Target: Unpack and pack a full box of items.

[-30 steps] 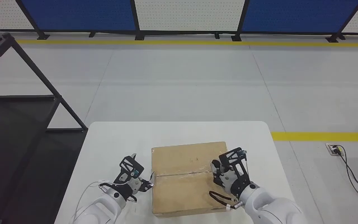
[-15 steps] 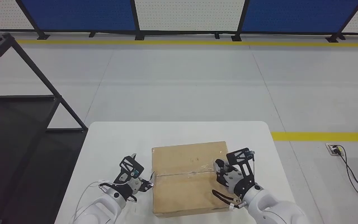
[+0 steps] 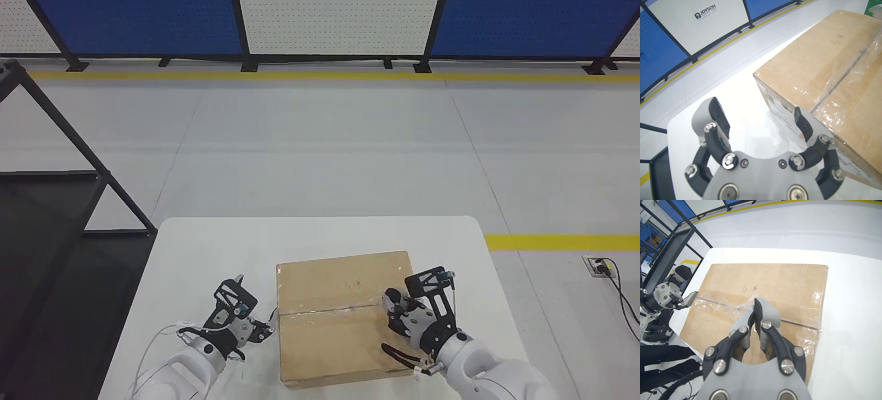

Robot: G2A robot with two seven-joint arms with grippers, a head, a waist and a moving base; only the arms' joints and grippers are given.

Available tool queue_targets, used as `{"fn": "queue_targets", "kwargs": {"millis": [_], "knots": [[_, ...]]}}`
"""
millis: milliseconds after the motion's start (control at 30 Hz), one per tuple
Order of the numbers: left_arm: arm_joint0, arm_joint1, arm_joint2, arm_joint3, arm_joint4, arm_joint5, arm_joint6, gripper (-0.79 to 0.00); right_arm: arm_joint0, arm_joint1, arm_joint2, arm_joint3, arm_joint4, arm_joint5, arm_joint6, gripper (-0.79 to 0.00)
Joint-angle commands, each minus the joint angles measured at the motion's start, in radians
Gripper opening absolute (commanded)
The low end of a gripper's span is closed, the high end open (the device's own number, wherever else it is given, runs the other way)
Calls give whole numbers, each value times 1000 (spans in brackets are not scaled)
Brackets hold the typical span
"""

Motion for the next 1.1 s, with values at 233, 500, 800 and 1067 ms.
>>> {"fn": "queue_targets", "kwargs": {"millis": [233, 500, 800, 1067], "knots": [[0, 0, 0, 0, 0, 0, 0, 0, 3, 10, -6, -1, -1, 27, -22, -785], [15, 4, -3, -10, 1, 6, 46, 0, 18, 16, -39, 6, -83, 110, -19, -785], [30, 9, -14, -19, -15, 29, 95, 0, 50, 22, -82, 17, -149, 153, 34, -785], [37, 13, -19, -23, -28, 38, 112, 0, 25, 30, -94, -13, -221, 151, 14, -785]]}}
